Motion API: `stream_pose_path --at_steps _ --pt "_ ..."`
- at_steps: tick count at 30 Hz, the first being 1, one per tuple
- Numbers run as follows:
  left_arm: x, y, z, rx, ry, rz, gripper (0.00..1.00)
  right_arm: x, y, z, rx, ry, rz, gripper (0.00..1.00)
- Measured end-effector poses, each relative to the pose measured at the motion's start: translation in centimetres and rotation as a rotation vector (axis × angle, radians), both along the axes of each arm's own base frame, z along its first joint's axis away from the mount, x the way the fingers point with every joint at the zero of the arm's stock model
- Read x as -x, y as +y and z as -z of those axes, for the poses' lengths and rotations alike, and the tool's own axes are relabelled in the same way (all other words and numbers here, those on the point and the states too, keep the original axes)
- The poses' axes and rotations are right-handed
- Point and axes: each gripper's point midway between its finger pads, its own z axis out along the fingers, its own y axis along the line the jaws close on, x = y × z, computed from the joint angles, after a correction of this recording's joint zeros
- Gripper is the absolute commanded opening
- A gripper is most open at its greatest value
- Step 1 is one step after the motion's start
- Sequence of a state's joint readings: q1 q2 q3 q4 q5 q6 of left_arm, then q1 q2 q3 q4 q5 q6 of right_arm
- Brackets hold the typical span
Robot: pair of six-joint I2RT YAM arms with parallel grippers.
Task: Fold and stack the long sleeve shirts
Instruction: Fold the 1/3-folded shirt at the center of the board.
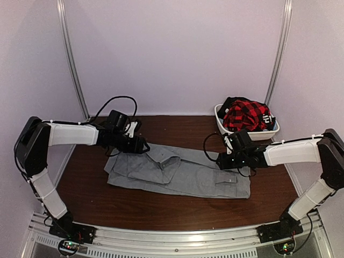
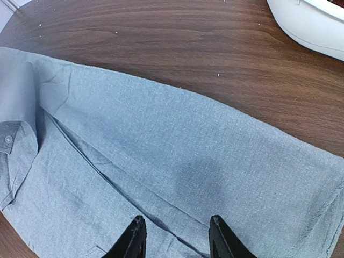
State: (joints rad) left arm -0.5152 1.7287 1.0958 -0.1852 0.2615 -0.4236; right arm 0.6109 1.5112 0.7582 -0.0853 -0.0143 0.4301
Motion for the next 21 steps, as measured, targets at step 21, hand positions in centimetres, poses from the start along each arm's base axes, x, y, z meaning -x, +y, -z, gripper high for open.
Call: stream_pose_path --at_steps 21 --pt "-1.9 -2.2 4.5 0.09 0.134 0.034 0.26 0.5 0.7 0.5 0.0 0.014 -0.015 0.41"
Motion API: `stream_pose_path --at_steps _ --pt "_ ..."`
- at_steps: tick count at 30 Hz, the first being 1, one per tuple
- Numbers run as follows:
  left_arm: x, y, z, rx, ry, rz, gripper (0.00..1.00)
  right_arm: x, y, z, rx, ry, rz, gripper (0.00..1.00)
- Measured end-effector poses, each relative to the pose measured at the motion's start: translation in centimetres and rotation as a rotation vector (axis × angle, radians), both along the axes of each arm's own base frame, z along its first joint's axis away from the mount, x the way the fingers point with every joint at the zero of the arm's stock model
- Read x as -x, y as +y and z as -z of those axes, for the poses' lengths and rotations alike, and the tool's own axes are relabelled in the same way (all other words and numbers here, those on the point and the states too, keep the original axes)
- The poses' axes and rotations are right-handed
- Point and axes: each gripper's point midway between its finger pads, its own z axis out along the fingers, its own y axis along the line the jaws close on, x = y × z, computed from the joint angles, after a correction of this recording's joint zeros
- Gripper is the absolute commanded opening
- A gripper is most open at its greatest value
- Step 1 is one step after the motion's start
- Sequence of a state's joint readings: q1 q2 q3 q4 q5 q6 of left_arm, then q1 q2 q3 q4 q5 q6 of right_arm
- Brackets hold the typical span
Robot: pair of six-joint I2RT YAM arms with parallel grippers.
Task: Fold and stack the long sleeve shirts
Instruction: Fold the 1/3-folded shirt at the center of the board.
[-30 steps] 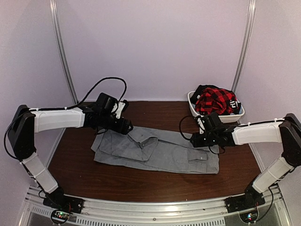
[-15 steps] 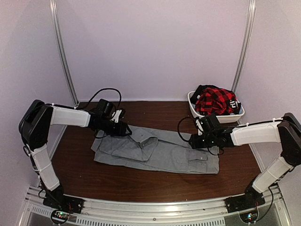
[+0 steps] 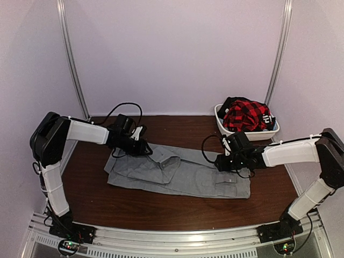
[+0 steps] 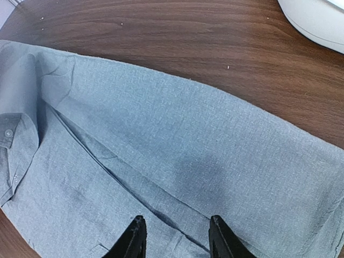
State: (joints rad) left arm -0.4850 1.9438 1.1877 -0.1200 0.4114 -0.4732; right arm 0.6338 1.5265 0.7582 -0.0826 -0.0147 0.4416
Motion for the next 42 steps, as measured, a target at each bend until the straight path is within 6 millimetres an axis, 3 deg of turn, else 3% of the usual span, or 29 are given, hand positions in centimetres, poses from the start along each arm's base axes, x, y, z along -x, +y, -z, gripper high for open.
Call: stream_pose_path --at_steps 3,7,15,23,31,35,42 --pt "0.1 -0.1 0.2 0.005 0.012 0.002 0.11 0.0 0.0 0.0 0.0 -0.001 -0.001 0.41" --pt "0.2 -0.4 -0.1 0.024 0.012 0.015 0.0 0.0 0.0 0.0 0.0 -0.001 -0.001 0.41" --pt "0.3 -2.0 -2.8 0.128 0.017 0.056 0.0 0.5 1.3 -0.9 0.005 -0.028 -0.058 0.44" --pt "0.8 -4.6 -7.1 0.311 0.067 0.113 0.0 0.8 4.9 -7.6 -0.027 -0.201 -0.208 0.67" --pt "2.3 -7.6 -9.9 0.436 0.12 0.157 0.0 1.7 9.8 -12.7 -0.068 -0.316 -0.307 0.71" --pt "3.0 -9.3 -11.2 0.498 0.134 0.164 0.0 2.3 12.0 -12.6 -0.085 -0.314 -0.322 0.73" --pt "3.8 -11.2 -13.0 0.595 0.156 0.163 0.0 2.8 14.8 -9.4 -0.07 -0.255 -0.316 0.73"
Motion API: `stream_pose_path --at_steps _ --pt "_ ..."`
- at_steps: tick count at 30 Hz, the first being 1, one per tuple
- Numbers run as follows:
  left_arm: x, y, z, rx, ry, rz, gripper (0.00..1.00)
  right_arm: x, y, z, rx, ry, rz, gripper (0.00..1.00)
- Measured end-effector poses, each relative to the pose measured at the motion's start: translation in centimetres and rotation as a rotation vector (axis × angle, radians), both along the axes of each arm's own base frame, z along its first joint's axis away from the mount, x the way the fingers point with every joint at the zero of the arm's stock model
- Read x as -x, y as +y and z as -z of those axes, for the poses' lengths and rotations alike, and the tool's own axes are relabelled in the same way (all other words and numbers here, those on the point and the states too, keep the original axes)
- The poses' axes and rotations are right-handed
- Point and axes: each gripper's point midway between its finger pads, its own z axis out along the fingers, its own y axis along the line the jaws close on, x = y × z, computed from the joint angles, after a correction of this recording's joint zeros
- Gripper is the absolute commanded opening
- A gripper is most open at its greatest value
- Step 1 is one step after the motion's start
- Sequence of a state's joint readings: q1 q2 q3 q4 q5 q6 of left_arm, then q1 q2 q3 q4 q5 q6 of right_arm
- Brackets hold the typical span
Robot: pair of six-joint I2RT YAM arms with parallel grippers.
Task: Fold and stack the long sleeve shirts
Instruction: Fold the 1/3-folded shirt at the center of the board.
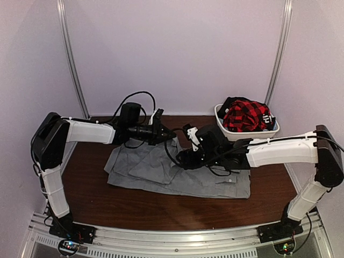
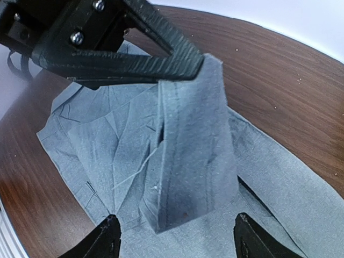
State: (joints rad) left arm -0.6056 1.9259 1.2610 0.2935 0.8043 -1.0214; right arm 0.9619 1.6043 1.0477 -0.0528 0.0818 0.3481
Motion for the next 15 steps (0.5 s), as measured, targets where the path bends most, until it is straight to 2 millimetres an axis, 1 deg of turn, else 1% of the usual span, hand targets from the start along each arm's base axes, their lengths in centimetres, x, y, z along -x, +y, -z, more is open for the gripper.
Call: stream_pose_path --at_steps 3,6,12,15 --pt "0.2 -0.4 -0.5 0.022 0.005 0.001 0.0 0.2 1.0 1.0 0.016 0.012 -0.002 0.71" --pt "0.2 -0.7 -0.8 0.038 0.007 0.002 0.0 0.0 1.7 1.3 0.023 0.013 0.009 0.67" --pt "0.4 -0.8 -0.5 0.043 0.026 0.0 0.0 -1.6 1.8 0.5 0.039 -0.019 0.081 0.54" --pt "0.5 -0.9 -0.4 0.045 0.029 0.001 0.0 -2.3 1.6 0.3 0.057 -0.031 0.119 0.5"
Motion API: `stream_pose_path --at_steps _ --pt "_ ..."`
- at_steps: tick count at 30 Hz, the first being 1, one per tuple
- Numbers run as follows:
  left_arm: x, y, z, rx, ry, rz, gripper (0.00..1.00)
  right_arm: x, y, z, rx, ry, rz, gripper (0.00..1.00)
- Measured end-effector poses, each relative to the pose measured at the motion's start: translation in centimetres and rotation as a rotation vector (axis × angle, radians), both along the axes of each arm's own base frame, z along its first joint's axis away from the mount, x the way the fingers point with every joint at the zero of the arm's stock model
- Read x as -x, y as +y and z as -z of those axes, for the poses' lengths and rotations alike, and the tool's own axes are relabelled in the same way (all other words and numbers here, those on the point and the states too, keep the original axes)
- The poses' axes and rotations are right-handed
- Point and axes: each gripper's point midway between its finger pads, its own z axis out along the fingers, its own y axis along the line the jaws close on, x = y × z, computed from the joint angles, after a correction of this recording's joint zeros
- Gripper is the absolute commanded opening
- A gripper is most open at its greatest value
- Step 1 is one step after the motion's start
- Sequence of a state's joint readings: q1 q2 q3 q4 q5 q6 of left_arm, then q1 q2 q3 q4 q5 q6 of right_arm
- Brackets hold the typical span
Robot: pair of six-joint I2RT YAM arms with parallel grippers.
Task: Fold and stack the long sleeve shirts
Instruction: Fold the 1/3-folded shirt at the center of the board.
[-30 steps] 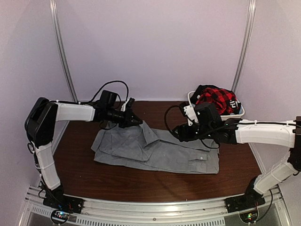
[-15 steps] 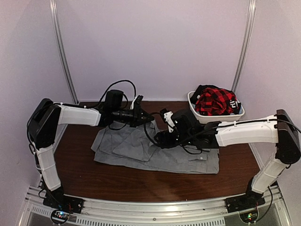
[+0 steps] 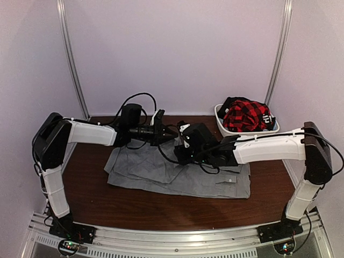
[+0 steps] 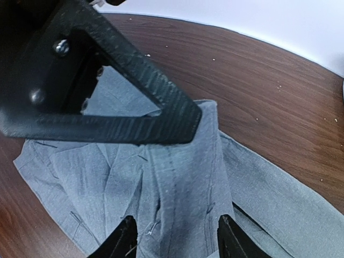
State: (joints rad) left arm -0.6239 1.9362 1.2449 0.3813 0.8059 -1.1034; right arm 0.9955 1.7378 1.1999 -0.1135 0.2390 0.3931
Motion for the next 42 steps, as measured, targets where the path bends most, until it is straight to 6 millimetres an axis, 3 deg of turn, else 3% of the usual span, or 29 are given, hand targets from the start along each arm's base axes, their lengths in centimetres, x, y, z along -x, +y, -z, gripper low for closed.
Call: stream_pose_path --at_steps 6,15,20,25,29,34,42 --pt "0.1 0.0 0.3 0.003 0.005 0.002 0.0 -0.7 -0.3 1.3 0.062 0.003 0.036 0.38" --pt "0.4 0.2 0.7 0.002 0.011 0.008 0.01 -1.0 -1.4 3.3 0.152 0.031 0.073 0.0" --pt "0.6 0.3 1.4 -0.032 -0.032 0.024 0.33 -2.3 -3.1 3.3 0.138 0.068 0.123 0.0" --pt "0.0 1.3 2.4 -0.094 -0.079 0.026 0.53 -4.1 -7.8 4.1 0.076 0.157 0.202 0.0" --pt "-1.5 3.6 2.4 -0.146 -0.121 -0.019 0.58 -4.5 -12.0 5.2 0.017 0.236 0.266 0.0" --pt "-2.9 6.3 1.4 -0.222 -0.202 -0.088 0.59 -3.7 -16.2 7.4 -0.045 0.344 0.319 0.0" --pt "-2.8 8.1 1.7 -0.335 -0.279 -0.145 0.6 -1.9 -19.6 8.7 -0.104 0.426 0.353 0.0"
